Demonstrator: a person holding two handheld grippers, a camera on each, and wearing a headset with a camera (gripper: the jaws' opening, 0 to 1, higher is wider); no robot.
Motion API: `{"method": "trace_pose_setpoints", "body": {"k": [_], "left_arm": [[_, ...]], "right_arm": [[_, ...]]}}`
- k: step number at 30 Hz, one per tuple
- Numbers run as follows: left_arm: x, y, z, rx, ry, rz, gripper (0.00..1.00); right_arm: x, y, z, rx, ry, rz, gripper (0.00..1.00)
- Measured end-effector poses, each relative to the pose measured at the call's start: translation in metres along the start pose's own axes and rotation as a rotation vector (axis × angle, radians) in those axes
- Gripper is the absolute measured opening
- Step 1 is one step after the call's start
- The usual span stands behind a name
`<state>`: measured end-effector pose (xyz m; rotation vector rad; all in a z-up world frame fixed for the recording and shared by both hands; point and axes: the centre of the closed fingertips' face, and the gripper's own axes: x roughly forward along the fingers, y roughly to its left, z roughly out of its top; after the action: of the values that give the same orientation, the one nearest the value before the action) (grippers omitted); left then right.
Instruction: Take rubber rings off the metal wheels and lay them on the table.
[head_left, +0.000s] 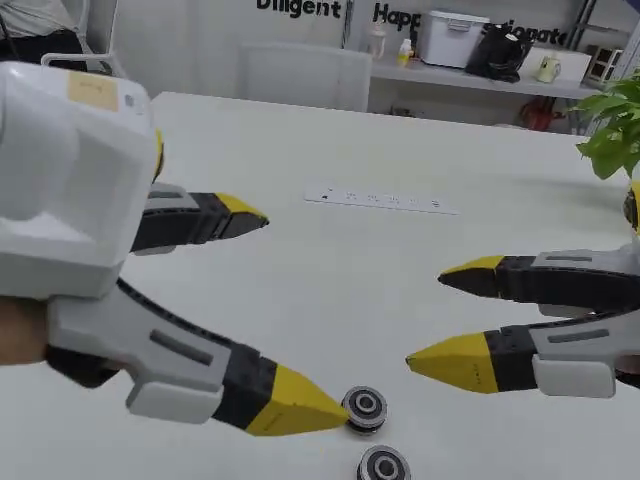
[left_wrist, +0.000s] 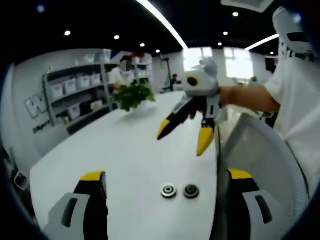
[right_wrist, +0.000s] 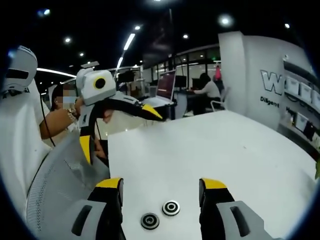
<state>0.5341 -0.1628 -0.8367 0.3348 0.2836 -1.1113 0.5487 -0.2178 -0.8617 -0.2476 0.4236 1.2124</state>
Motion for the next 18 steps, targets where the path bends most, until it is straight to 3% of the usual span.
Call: {"method": "trace_pose_setpoints", "body": {"k": [8,13,18], "left_arm": [[0.026,0.005,0.012,0.002,-0.087,-0.030,0.91],[0.042,0.001,0.008,-0.014,-0.119,-0.052,0.88],[0.055,-0.006,-0.001,0.018,-0.116,-0.075,0.79]], "right_arm": [[0.008,-0.002,-0.006,0.016,-0.060,0.032,0.54],[0.016,-0.001,-0.025,0.033,-0.051,0.049,0.48],[0.021,0.004,-0.041,0.068,-0.044,0.078,0.40]]}}
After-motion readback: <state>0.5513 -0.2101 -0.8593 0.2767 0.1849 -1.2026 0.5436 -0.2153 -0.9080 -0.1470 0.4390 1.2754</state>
